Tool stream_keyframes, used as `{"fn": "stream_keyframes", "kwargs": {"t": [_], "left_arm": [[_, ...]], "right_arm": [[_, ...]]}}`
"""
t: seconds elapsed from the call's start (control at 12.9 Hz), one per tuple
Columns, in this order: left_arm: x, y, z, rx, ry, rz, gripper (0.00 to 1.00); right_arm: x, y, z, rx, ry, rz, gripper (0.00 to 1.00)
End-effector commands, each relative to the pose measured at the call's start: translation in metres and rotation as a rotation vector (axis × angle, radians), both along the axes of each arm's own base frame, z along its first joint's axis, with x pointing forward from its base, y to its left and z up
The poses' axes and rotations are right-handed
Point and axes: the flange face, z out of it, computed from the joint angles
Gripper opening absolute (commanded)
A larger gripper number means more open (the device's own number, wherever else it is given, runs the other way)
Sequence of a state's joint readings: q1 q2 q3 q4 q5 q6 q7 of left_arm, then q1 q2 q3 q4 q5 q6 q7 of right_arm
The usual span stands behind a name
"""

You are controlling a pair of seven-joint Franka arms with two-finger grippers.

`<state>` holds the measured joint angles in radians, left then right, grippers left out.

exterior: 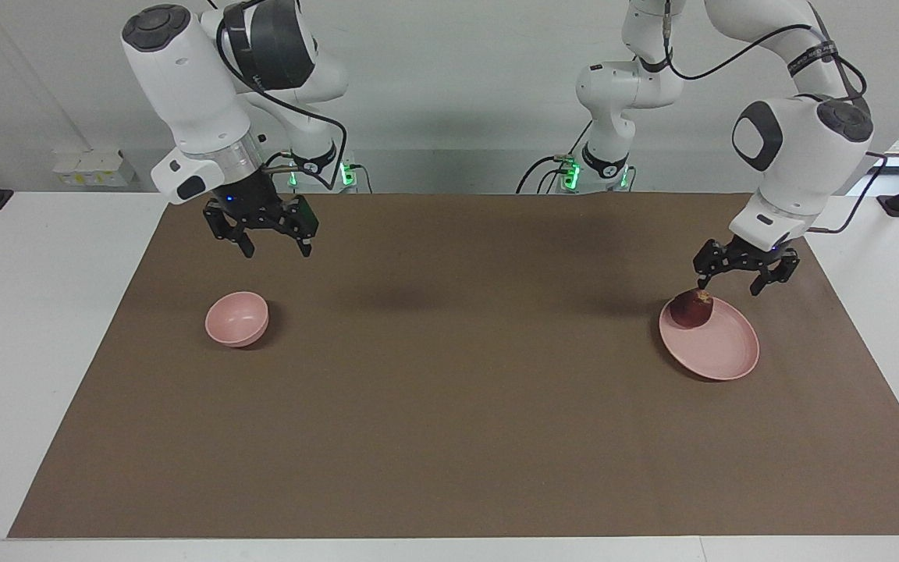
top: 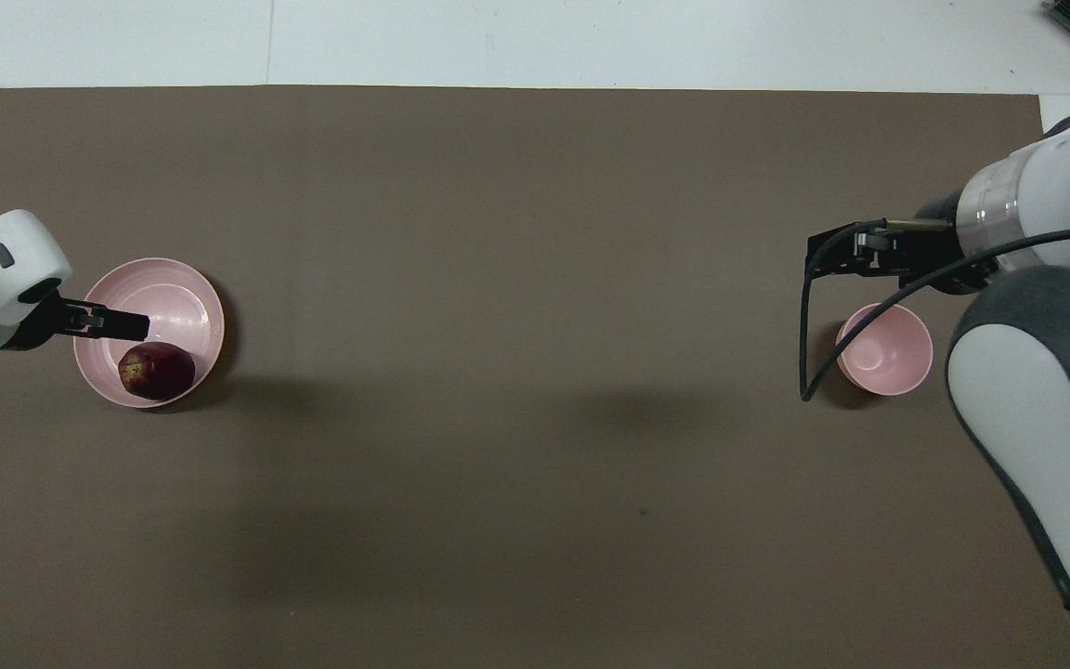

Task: Move apple from plate to bowl
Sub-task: 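Grasp the apple in the bowl with the left gripper while the right gripper advances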

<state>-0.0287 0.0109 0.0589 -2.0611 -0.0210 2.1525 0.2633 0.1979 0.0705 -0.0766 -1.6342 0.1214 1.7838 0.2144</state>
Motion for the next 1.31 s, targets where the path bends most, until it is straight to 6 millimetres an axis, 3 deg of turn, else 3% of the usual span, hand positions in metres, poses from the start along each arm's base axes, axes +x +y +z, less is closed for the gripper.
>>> {"fn": "stream_keyframes", "kwargs": {"t": [0.0,0.15,0.46,0.77,0.85,1.01,1.16,1.24], "left_arm": [[-0.014,0.003,-0.041,-0.018,-0.014,0.007,1.00],[-0.022,0.004,-0.061,-0.055,-0.035,0.046,1.00],[-0.026,0.016,-0.085,-0.059,-0.019,0.077,1.00],[-0.030,0.024,-0.088,-0.057,-0.023,0.094,1.00],[-0.032,0.024,-0.088,-0.058,-0.021,0.095,0.89],[-0.035,0.023,-0.091,-0.060,-0.003,0.093,0.54],[-0.035,0.022,-0.089,-0.060,0.003,0.088,0.06],[-0.033,0.019,-0.087,-0.060,-0.001,0.083,0.00]], "right_arm": [[0.002,0.018,-0.011,0.060,0.014,-0.058,1.00],[-0.002,0.042,-0.024,0.090,0.041,-0.090,1.00],[-0.013,0.058,-0.049,0.082,0.083,-0.081,1.00],[-0.014,0.062,-0.052,0.106,0.096,-0.089,1.00],[-0.017,0.061,-0.054,0.107,0.103,-0.091,1.00],[-0.021,0.063,-0.065,0.101,0.125,-0.088,1.00],[-0.021,0.064,-0.066,0.102,0.128,-0.089,1.00],[-0.022,0.065,-0.066,0.101,0.129,-0.086,1.00]]}}
